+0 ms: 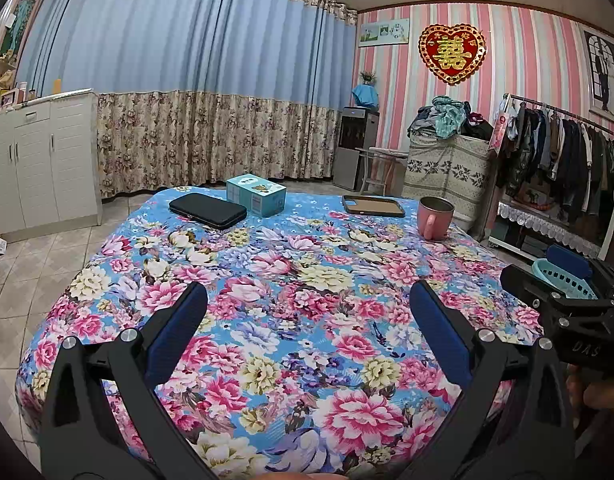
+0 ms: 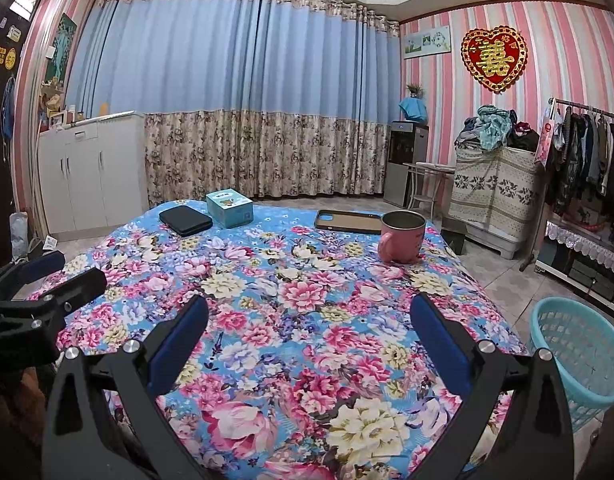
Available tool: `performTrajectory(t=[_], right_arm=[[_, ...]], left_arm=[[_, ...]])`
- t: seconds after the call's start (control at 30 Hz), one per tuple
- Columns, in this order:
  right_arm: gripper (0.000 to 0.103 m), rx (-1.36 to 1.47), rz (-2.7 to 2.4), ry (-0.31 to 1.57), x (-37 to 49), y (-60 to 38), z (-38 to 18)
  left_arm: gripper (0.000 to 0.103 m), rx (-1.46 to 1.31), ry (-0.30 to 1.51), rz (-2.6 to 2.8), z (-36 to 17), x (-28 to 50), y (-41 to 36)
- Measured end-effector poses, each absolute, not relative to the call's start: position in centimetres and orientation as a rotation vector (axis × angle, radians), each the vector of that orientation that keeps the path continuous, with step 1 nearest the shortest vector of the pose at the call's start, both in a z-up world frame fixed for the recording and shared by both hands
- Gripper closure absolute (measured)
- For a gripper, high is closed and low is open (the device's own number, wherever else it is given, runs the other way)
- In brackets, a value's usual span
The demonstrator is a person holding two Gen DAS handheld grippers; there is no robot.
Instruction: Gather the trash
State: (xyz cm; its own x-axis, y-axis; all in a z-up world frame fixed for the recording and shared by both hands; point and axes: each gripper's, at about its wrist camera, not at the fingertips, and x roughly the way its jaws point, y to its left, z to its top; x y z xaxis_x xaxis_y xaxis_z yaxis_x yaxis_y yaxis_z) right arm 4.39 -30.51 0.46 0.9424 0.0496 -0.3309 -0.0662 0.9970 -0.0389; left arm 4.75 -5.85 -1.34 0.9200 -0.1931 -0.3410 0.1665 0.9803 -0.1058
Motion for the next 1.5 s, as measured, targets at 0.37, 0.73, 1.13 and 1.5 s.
performTrajectory(t=[0.37, 0.73, 1.13, 1.5], right_arm=[[0.004, -0.049, 0.06, 0.336, 4.38, -30.48, 0.48], [0.004, -0.05, 0.059, 0.337, 4.38, -30.42, 0.49], [0.004, -0.049, 0.059, 0.337, 4.34, -30.48, 0.44], [0.004, -0.05, 0.058, 0.336, 4.32, -30.48, 0.42]], left_arm=[[0.005, -0.075, 0.359, -0.185, -1.36, 4.73, -5.9], [0.005, -0.075, 0.36, -0.187, -1.29, 4.8, -5.86], [0.005, -0.073, 0.359, -0.189, -1.29, 4.77, -5.92], [0.005, -0.07, 0.355, -0.19, -1.24, 4.66, -5.89]])
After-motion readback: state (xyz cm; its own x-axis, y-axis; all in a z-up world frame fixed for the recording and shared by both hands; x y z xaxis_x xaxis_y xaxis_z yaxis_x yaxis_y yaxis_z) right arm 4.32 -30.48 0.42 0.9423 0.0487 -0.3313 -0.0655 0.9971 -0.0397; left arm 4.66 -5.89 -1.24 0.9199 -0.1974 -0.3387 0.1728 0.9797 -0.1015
